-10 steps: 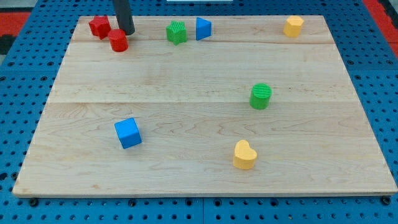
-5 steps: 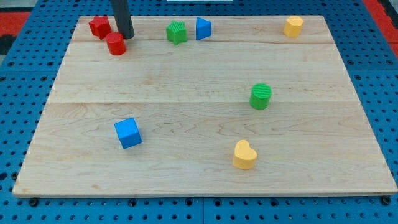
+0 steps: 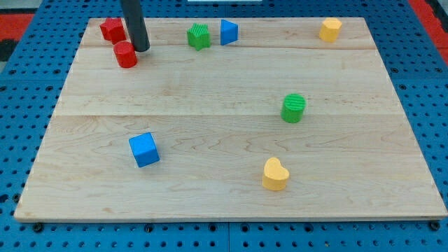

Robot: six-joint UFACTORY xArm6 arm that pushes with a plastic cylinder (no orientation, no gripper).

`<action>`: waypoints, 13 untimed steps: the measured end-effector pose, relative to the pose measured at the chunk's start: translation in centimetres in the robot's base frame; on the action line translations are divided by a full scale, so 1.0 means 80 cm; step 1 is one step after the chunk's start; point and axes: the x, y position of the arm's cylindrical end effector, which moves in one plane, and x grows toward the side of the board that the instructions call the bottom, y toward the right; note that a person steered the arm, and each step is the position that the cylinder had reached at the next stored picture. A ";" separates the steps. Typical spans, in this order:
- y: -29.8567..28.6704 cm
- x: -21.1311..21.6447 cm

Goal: Move the red circle towards the center left of the board

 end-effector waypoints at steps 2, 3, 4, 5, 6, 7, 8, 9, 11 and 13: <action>-0.004 0.020; -0.016 0.004; -0.020 -0.006; -0.021 -0.006; -0.034 -0.006; -0.043 -0.006; -0.047 -0.006; -0.054 -0.006; -0.065 0.003; -0.065 0.018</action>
